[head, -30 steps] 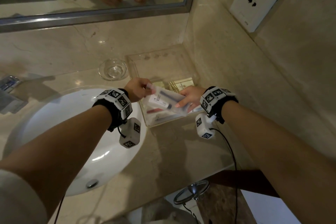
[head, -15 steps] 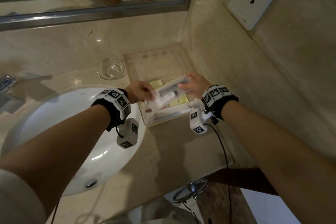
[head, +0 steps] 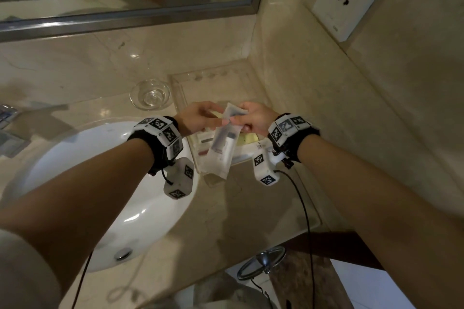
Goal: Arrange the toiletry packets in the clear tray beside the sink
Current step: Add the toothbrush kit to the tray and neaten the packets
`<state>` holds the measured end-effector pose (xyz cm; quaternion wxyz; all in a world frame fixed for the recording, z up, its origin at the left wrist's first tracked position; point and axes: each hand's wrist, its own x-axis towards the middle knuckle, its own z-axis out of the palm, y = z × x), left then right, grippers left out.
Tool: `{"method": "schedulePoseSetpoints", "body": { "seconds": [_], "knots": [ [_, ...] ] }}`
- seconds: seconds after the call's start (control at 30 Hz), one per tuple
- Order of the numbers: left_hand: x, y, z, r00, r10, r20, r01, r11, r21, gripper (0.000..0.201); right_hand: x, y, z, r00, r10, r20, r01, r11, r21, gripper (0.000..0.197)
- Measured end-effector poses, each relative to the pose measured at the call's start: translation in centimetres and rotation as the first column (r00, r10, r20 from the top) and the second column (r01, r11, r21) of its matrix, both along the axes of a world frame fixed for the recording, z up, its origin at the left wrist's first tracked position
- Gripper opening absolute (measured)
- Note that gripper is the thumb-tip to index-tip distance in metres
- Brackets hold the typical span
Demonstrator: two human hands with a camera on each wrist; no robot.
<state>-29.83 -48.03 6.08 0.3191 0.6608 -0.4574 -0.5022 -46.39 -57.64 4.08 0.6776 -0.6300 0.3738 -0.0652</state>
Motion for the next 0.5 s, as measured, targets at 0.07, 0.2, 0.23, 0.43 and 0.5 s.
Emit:
{"method": "schedulePoseSetpoints", "body": {
  "seconds": [0.07, 0.2, 0.23, 0.43, 0.5],
  "knots": [
    [-0.2, -0.2, 0.1, 1.000, -0.006, -0.010, 0.006, 1.000, 0.015, 0.026, 0.4, 0.1, 0.0, 0.999, -0.054, -0.001, 0.054, 0.999, -0.005, 0.012],
    [-0.3, -0.3, -0.1, 0.999, 0.028, -0.036, -0.027, 0.999, 0.042, 0.015, 0.5, 0.5, 0.4, 0.992, -0.108, -0.073, 0.108, 0.994, 0.002, 0.042],
    [-0.3, -0.3, -0.3, 0.998, 0.055, -0.038, -0.054, 0.998, 0.031, 0.015, 0.4, 0.6, 0.6, 0.987, -0.131, -0.090, 0.135, 0.990, 0.030, 0.047],
    [0.5, 0.1, -1.0, 0.966, 0.213, -0.149, -0.219, 0.976, -0.024, 0.010, -1.4, 1.3, 0.4, 0.952, 0.143, -0.272, -0.136, 0.990, 0.044, 0.030],
    [0.5, 0.1, -0.8, 0.928, 0.285, -0.241, -0.299, 0.954, -0.022, 0.010, -1.6, 1.7, -0.2, 0.934, 0.206, -0.292, -0.186, 0.978, 0.093, 0.029]
  ]
}}
